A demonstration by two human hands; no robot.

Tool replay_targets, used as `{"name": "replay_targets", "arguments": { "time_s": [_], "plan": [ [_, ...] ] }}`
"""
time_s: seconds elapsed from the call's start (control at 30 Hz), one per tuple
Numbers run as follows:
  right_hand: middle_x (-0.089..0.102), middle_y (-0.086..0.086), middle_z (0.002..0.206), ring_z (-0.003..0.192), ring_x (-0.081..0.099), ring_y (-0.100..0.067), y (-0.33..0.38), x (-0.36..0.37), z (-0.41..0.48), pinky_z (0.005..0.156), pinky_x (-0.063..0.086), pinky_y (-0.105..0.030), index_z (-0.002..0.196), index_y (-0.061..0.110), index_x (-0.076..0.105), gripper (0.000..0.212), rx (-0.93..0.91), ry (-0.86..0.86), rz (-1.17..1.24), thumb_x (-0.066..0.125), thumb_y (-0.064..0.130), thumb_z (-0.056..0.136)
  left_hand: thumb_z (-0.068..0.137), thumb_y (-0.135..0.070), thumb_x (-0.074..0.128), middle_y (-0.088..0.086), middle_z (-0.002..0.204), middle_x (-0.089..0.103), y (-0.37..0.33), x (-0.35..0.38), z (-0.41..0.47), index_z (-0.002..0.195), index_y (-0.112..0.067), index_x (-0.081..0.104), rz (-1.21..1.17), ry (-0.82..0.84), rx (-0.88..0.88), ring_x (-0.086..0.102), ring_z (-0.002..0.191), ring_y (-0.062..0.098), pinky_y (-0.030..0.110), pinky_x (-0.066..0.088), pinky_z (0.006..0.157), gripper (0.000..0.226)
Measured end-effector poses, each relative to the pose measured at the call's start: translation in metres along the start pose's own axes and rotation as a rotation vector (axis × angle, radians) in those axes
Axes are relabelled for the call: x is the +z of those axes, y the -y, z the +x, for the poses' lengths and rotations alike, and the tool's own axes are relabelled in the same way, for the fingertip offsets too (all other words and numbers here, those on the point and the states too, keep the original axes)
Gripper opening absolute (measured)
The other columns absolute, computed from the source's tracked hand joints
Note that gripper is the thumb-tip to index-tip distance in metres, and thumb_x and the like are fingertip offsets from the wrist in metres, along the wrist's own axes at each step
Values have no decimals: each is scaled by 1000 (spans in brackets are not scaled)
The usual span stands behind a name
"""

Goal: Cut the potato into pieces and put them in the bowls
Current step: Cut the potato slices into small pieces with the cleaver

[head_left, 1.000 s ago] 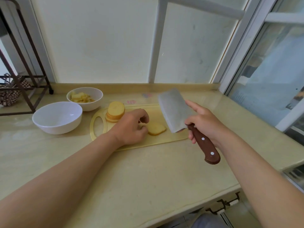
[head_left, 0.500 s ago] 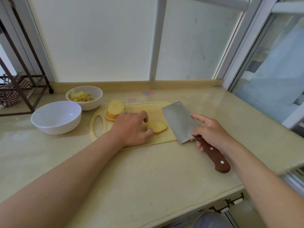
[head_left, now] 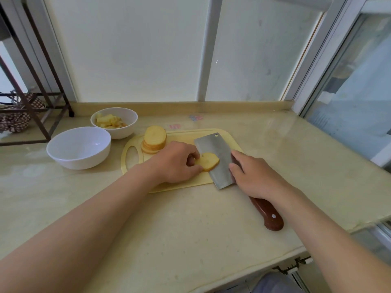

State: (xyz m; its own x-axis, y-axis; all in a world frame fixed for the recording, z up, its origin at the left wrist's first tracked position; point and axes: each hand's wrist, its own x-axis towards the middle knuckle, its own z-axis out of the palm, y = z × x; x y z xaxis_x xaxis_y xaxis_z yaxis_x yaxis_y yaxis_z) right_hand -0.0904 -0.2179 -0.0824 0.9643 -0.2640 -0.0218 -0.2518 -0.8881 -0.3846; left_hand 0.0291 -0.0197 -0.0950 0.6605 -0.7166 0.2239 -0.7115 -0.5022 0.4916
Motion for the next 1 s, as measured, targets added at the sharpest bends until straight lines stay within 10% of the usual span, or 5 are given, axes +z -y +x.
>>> {"name": "replay_targets", "arguments": {
  "time_s": [0.43,0.6,1.0],
  "plan": [
    [70,6,124,117,61,-28,-6,4,-2,98,50,-44,143,36,51,37,-77,16,48,42,34,107,83,-25,78,-11,76,61,1,1,0,100,-13,70,-81,-55,67,56,67,3,10,44,64,22],
    [48,25,75,93,52,-12,-13,6,4,82,38,-28,154,36,46,47,-48,-4,103,47,32,108,80,-17,74,-6,78,62,1,-2,-2,94,-16,64,-114,-61,48,58,69,11,19,47,63,18],
    [47,22,86,95,47,-9,-14,8,4,78,36,-28,157,39,43,50,-15,-7,160,46,36,107,79,-11,56,2,90,63,2,-4,5,99,-11,65,149,-44,-78,57,86,22,39,51,79,22]
  ]
}}
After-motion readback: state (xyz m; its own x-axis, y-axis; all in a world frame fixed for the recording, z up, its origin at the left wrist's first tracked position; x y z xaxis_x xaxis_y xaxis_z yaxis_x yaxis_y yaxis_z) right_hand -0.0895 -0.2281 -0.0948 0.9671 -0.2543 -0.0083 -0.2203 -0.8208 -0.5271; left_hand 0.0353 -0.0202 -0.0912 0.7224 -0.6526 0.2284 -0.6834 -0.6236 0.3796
